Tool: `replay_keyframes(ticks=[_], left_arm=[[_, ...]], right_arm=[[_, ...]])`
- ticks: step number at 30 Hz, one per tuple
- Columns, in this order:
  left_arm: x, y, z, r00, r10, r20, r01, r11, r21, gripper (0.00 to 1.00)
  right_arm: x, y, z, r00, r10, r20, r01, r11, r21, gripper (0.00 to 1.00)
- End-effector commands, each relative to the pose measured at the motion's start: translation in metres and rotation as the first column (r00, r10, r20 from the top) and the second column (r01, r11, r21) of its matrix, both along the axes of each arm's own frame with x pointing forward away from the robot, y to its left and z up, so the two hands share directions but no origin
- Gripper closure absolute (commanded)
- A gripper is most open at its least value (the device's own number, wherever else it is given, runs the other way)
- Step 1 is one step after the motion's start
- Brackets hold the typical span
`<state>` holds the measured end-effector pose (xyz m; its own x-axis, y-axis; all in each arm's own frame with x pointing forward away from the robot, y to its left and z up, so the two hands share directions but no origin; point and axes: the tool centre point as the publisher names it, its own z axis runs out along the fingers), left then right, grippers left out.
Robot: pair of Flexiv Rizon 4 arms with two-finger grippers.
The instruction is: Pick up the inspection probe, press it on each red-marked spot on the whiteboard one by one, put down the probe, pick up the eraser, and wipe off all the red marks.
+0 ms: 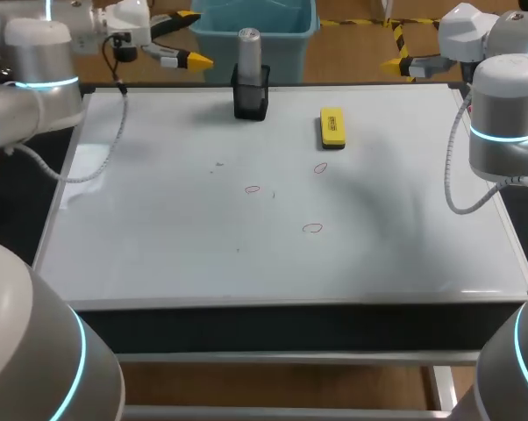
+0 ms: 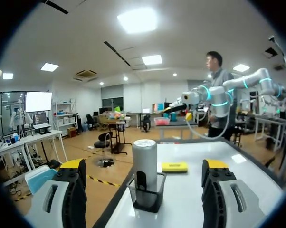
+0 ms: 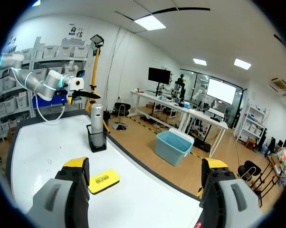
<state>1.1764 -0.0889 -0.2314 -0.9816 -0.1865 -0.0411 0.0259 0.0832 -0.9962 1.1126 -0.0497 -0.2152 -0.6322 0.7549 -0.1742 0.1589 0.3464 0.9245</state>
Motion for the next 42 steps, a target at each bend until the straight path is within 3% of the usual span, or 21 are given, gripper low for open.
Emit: replay_keyframes(ticks=[1,14,42], left_arm=[[0.011,-0.014,-0.006,0.992,-0.126,-0.013,0.126,0.992,-0.008,0.0],[0.004,-0.046,-0.017,0.986,-0.168,-0.022,0.166,0.985,-0.05,0.0],[0.029,-0.092,-0.049,0.973,-0.232,-0.003,0.229,0.962,-0.147,0.0]], right_arm=[[0.0,0.0,0.0,1.0,0.0,0.001,0.0,1.0,0.001,0.0],[0.0,0.0,0.0,1.0,0.0,0.001,0.0,1.0,0.001,0.0],[0.0,0.0,0.0,1.0,0.0,0.001,0.0,1.0,0.001,0.0]])
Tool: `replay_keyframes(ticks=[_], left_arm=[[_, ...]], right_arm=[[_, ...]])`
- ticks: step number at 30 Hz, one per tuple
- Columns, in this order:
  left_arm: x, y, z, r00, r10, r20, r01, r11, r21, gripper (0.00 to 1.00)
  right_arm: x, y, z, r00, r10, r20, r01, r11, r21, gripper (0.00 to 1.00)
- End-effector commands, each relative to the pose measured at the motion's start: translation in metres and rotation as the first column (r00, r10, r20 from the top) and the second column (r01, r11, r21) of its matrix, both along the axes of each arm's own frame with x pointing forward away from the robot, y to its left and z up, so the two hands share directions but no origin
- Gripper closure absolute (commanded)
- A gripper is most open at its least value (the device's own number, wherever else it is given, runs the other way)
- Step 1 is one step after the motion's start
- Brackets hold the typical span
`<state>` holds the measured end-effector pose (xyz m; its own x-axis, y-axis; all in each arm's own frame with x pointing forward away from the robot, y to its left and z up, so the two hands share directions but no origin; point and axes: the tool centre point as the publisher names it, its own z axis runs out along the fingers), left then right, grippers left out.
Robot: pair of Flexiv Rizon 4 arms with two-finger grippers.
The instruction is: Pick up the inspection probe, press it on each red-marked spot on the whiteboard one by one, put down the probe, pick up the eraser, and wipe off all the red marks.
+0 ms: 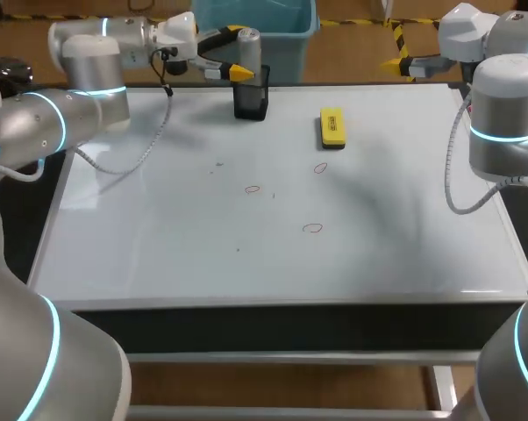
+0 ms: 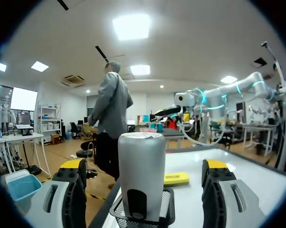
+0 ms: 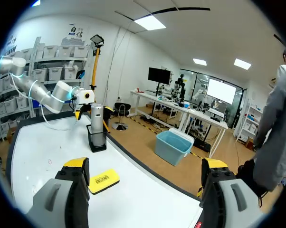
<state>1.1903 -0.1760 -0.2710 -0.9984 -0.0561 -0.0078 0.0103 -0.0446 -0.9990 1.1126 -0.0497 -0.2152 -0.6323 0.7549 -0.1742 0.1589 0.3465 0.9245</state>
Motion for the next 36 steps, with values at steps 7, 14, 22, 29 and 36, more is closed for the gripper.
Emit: replay_keyframes(ticks=[7,14,22,29,36], left_arm=[[0.025,-0.013,-0.011,0.992,-0.126,-0.001,0.126,0.992,-0.022,0.0],[0.029,-0.019,-0.011,0.987,-0.162,-0.011,0.162,0.987,-0.009,0.0],[0.029,-0.024,-0.01,0.983,-0.183,-0.022,0.183,0.983,0.001,0.0],[0.03,-0.022,-0.01,0.983,-0.185,-0.024,0.185,0.983,0.003,0.0],[0.03,-0.023,-0.012,0.981,-0.192,-0.029,0.192,0.981,-0.001,0.0]], right_arm=[[0.0,0.0,0.0,1.0,0.0,0.001,0.0,1.0,0.001,0.0],[0.0,0.0,0.0,1.0,0.0,0.001,0.0,1.0,0.001,0.0],[0.0,0.0,0.0,1.0,0.0,0.001,0.0,1.0,0.001,0.0],[0.0,0.0,0.0,1.0,0.0,0.001,0.0,1.0,0.001,0.0],[0.0,0.0,0.0,1.0,0.0,0.001,0.0,1.0,0.001,0.0]])
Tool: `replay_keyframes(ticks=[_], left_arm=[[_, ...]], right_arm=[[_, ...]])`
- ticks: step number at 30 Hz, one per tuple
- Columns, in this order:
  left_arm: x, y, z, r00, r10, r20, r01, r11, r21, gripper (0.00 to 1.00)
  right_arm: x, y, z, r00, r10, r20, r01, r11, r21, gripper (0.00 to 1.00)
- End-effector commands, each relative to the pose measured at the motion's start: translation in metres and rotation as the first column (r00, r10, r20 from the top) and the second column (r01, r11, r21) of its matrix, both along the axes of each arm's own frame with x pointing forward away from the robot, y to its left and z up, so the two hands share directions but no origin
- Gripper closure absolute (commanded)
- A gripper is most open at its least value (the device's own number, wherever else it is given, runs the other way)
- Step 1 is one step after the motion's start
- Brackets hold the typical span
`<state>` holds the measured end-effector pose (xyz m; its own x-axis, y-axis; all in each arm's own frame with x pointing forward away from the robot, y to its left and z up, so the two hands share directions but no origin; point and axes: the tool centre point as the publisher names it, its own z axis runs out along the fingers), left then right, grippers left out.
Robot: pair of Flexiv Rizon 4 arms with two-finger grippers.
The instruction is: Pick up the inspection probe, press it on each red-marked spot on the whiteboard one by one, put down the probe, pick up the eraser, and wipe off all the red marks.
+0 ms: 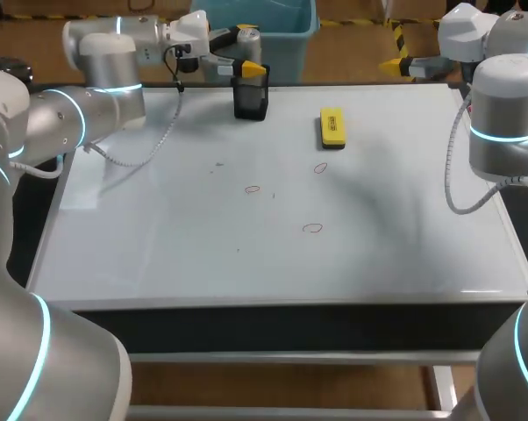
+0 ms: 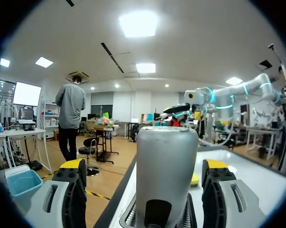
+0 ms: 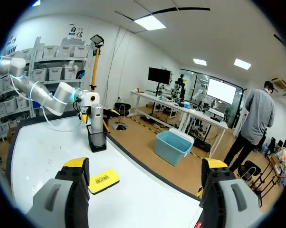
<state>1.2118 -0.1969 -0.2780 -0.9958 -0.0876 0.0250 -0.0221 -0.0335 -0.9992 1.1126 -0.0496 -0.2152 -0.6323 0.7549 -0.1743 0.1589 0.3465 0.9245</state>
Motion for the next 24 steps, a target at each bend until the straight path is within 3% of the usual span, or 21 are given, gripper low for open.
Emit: replay_keyframes(ticks=[1,10,11,12,13,15,17,24], left_arm=[[0.0092,-0.0021,-0.0058,0.975,-0.224,0.004,0.224,0.975,-0.013,0.0],[0.0102,-0.0041,-0.0065,0.973,-0.231,0.002,0.231,0.973,-0.018,0.0],[0.0103,-0.0042,-0.0066,0.973,-0.231,0.002,0.231,0.973,-0.018,0.12],[0.0104,-0.0043,-0.0066,0.973,-0.232,0.001,0.232,0.973,-0.018,0.35],[0.0105,-0.0043,-0.0068,0.973,-0.233,0.0,0.233,0.972,-0.018,0.51],[0.0104,-0.0043,-0.0073,0.972,-0.237,-0.001,0.237,0.971,-0.018,0.65],[0.0093,-0.0041,-0.0083,0.971,-0.24,-0.002,0.24,0.971,-0.016,1.0],[0.004,-0.002,-0.0076,0.971,-0.238,-0.001,0.238,0.971,-0.017,1.0]], right_arm=[[0.0003,-0.0001,-0.0004,1.0,0.0,0.001,0.0,1.0,0.001,0.0],[0.0003,-0.0001,-0.0004,1.0,0.0,0.001,0.0,1.0,0.001,0.0],[0.0003,-0.0001,-0.0004,1.0,0.0,0.001,0.0,1.0,0.001,0.0],[0.0003,-0.0001,-0.0004,1.0,0.0,0.001,0.0,1.0,0.001,0.0],[0.0003,-0.0001,-0.0004,1.0,0.0,0.001,0.0,1.0,0.001,0.0],[0.0003,-0.0001,-0.0004,1.0,0.0,0.001,0.0,1.0,0.001,0.0],[0.0003,-0.0001,-0.0004,1.0,0.0,0.001,0.0,1.0,0.001,0.0],[0.0003,-0.0001,-0.0004,1.0,0.0,0.001,0.0,1.0,0.001,0.0]])
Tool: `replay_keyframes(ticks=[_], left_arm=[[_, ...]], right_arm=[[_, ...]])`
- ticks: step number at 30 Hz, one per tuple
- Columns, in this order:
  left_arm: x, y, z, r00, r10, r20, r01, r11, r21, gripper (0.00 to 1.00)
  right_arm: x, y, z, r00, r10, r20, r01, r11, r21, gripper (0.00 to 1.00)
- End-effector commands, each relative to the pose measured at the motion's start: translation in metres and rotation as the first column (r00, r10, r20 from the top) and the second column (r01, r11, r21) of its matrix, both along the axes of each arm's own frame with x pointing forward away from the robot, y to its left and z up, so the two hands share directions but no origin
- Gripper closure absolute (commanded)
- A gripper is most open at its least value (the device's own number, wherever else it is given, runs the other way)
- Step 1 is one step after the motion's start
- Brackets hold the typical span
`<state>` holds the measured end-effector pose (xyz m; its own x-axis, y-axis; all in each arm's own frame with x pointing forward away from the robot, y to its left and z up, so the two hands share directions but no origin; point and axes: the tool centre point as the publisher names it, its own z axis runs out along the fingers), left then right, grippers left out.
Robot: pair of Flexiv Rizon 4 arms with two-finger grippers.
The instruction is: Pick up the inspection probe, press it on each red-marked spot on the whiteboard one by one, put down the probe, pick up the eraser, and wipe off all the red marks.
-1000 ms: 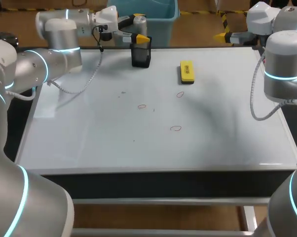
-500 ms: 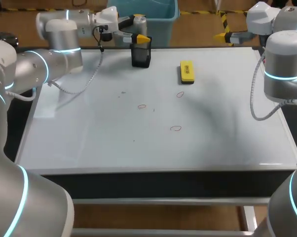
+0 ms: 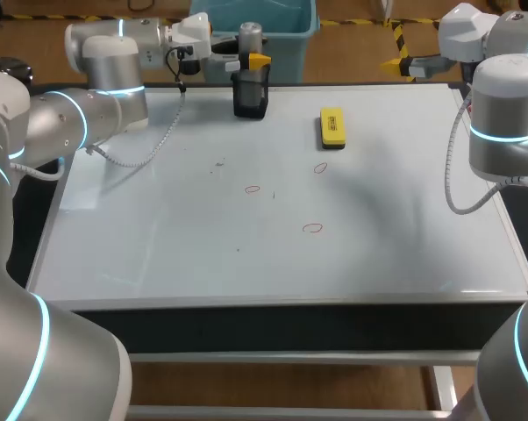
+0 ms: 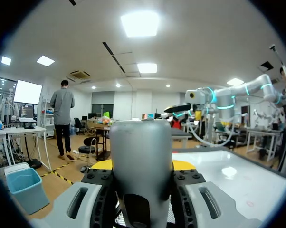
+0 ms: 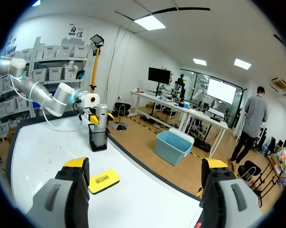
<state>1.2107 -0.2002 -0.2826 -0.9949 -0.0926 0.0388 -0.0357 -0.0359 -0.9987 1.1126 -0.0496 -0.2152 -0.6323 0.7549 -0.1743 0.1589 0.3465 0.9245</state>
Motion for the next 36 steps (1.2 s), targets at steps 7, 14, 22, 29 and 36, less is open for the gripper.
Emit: replay_keyframes(ticks=[7,14,22,29,36], left_arm=[[-0.004,0.0,0.006,0.969,-0.247,0.031,0.247,0.969,-0.012,1.0],[-0.012,0.0,0.019,0.968,-0.242,0.061,0.244,0.97,-0.012,1.0],[-0.017,0.002,0.043,0.971,-0.215,0.104,0.218,0.976,-0.018,1.0],[-0.02,0.001,0.069,0.968,-0.205,0.145,0.208,0.978,-0.006,1.0],[-0.022,0.0,0.089,0.97,-0.184,0.157,0.186,0.982,0.001,1.0]], right_arm=[[0.0,0.0,0.0,1.0,0.0,0.001,0.0,1.0,0.001,0.0],[0.0,0.0,0.0,1.0,0.0,0.001,0.0,1.0,0.001,0.0],[0.0,0.0,0.0,1.0,0.0,0.001,0.0,1.0,0.001,0.0],[0.0,0.0,0.0,1.0,0.0,0.001,0.0,1.0,0.001,0.0],[0.0,0.0,0.0,1.0,0.0,0.001,0.0,1.0,0.001,0.0]])
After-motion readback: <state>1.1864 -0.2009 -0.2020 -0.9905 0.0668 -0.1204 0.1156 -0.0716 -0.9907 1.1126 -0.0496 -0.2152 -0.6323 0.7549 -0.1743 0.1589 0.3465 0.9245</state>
